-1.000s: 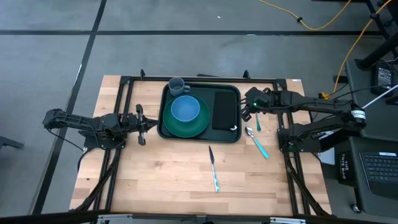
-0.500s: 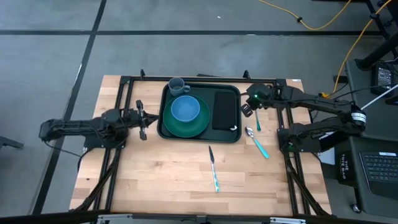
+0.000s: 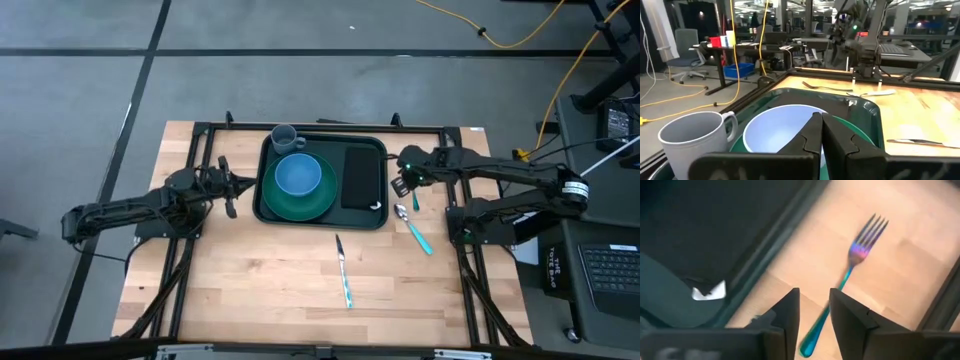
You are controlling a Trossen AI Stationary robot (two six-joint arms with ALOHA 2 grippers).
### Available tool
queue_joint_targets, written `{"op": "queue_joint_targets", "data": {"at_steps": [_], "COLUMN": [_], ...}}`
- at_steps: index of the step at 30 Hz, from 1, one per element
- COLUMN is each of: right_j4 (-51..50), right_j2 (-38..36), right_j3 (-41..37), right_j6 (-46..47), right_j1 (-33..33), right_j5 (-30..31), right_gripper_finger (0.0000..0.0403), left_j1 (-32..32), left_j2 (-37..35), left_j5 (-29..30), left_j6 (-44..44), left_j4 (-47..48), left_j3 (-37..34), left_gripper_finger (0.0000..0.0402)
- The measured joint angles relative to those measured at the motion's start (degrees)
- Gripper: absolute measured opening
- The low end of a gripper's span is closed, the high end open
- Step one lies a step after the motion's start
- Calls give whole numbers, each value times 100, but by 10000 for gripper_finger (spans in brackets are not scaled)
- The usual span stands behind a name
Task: Set up tray
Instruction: Put the blue fork on the black napkin
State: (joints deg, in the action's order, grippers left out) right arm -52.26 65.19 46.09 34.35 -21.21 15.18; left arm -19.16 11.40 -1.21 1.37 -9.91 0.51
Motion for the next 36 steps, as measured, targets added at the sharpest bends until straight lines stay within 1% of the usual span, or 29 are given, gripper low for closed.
{"op": "queue_joint_targets", "data": {"at_steps": [6,12,17,20,22,27,31,36], "right_j4": [30,144,196,199,243,510,589,780], "right_j2": [0,0,22,133,282,776,1114,1270], "right_j3": [-278,-337,-339,-339,-340,-341,-343,-344], "right_j6": [305,295,139,253,282,26,-53,-231], "right_j1": [-69,-423,-694,-839,-880,-974,-1164,-1330], "right_j5": [34,208,232,212,194,221,212,60], "right_gripper_finger": [141,165,167,167,167,167,167,167], "left_j1": [2,2,2,2,2,2,2,2], "left_j2": [0,0,0,0,0,0,0,0], "left_j5": [1,7,11,11,11,11,11,11], "left_j6": [2,61,105,102,100,92,92,92], "left_j4": [-5,-9,-11,-11,-12,-13,-13,-13], "left_j3": [0,0,-1,0,0,-2,-2,-1], "left_gripper_finger": [3,4,4,4,4,4,4,4]}}
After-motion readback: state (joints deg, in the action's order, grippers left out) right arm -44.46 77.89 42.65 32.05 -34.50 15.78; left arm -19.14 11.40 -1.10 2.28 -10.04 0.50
